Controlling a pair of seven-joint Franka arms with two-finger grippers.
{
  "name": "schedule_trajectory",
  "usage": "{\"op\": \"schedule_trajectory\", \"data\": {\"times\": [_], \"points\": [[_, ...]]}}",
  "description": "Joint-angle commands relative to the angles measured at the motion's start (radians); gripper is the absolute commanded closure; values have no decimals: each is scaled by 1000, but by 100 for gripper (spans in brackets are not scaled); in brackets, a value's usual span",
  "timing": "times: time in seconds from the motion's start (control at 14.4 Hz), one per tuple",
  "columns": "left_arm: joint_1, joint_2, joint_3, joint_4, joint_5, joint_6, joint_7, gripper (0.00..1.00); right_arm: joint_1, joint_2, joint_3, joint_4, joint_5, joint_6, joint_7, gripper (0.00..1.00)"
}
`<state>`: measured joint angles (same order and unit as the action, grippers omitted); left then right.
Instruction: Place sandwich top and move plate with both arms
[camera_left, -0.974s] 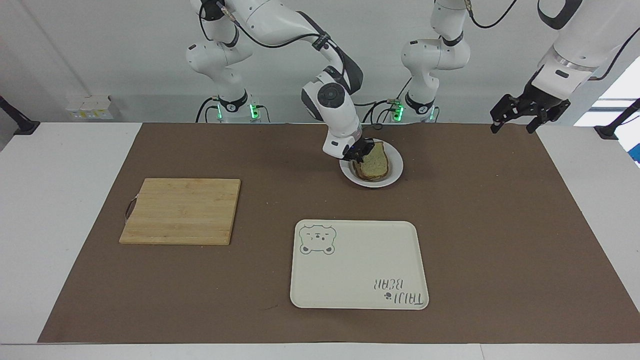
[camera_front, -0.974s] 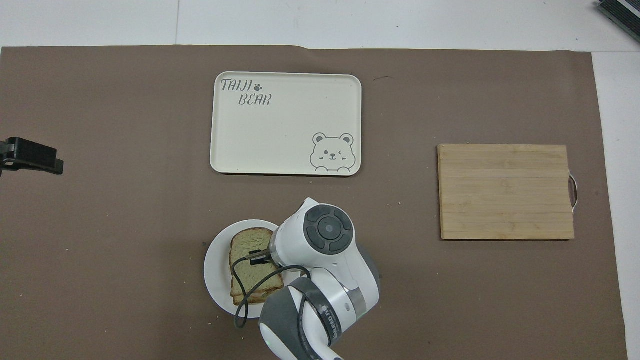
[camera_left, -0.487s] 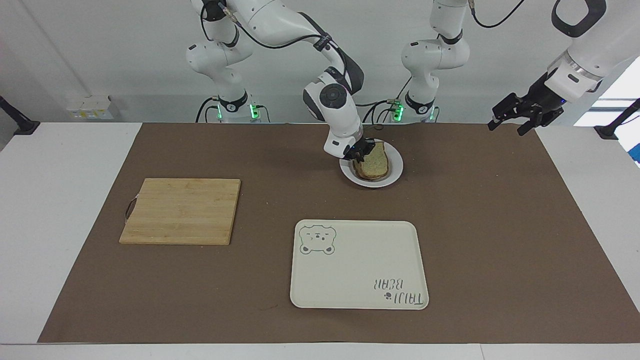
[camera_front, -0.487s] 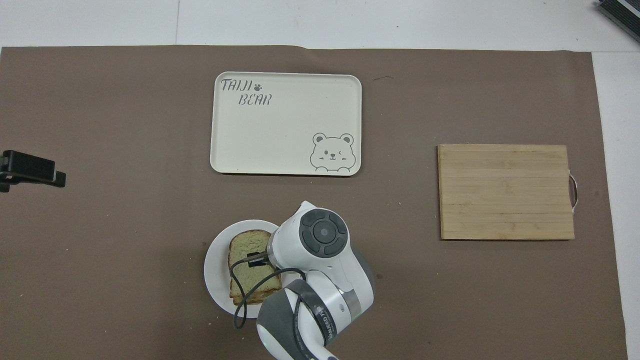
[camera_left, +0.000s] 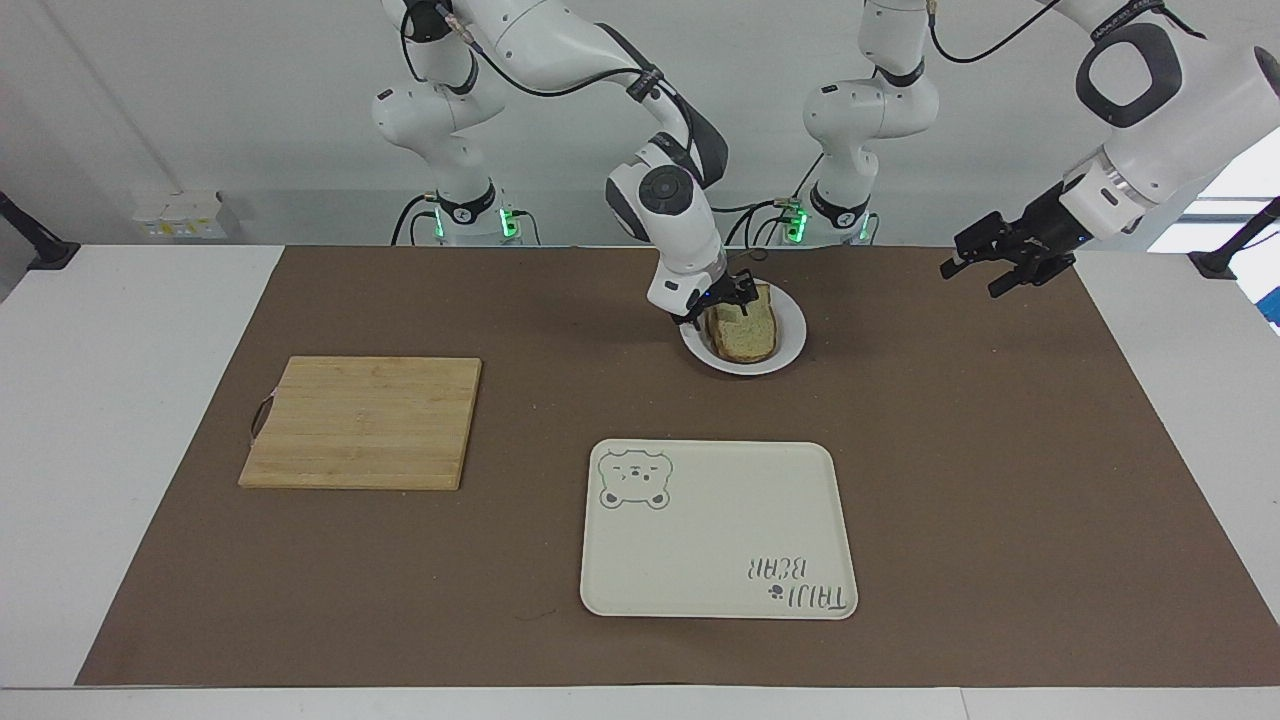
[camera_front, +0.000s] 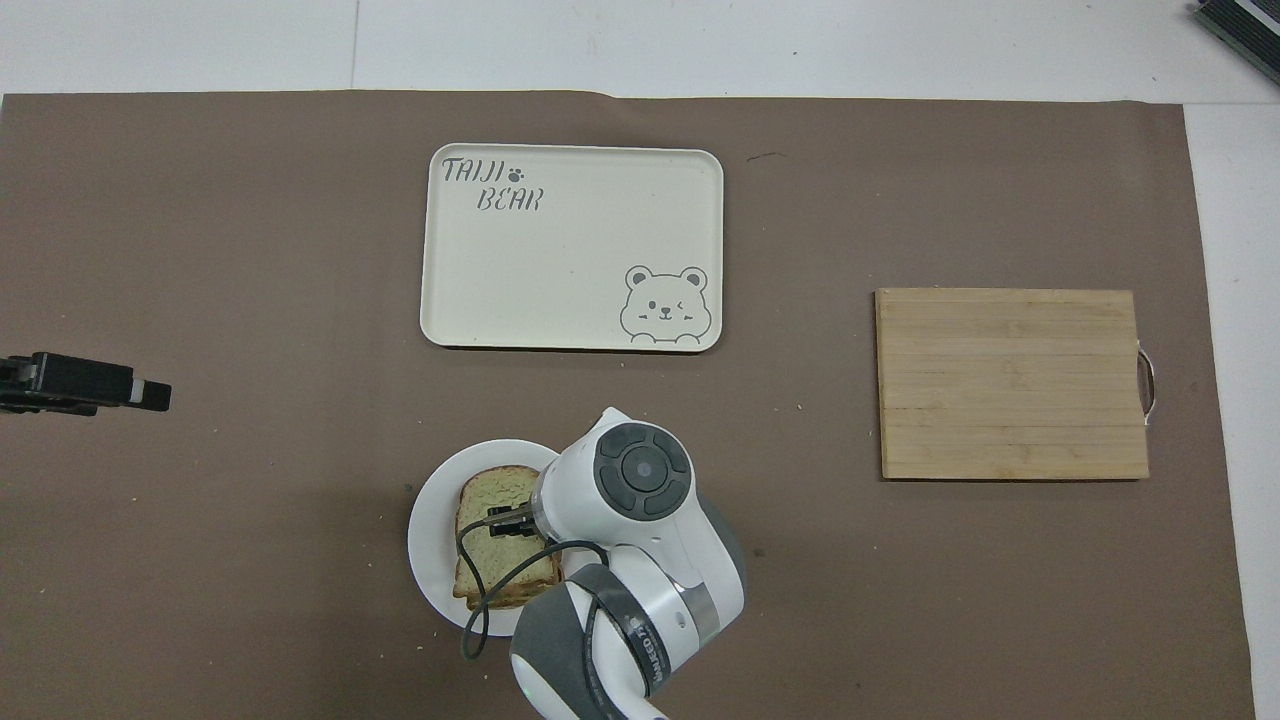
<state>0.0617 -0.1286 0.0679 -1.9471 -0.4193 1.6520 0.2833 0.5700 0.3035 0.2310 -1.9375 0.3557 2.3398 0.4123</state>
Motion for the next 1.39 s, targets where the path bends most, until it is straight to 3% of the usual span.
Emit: {"op": "schedule_trajectory", "data": {"times": [0.0, 0.42, 0.63, 1.11, 1.18, 1.32], "points": [[-6, -55, -2, -137, -39, 83, 57, 0, -34, -46, -6, -6, -52, 7, 23, 0], [-52, -54, -5, -359, -128, 241, 198, 0, -231, -191, -6, 12, -167, -172, 14, 0], [-62, -40, -5, -498, -231, 356, 315, 0, -304, -230, -4, 22, -263, -243, 14, 0], [-189, -25, -5, -699, -470, 509, 496, 0, -412, -297, -9, 141, -322, -464, 7, 0], [-206, -28, -5, -708, -505, 509, 498, 3, -430, -325, -13, 141, -322, -476, 5, 0], [-246, -28, -5, -731, -538, 525, 508, 19, -459, -360, -18, 143, -322, -496, -10, 0]]}}
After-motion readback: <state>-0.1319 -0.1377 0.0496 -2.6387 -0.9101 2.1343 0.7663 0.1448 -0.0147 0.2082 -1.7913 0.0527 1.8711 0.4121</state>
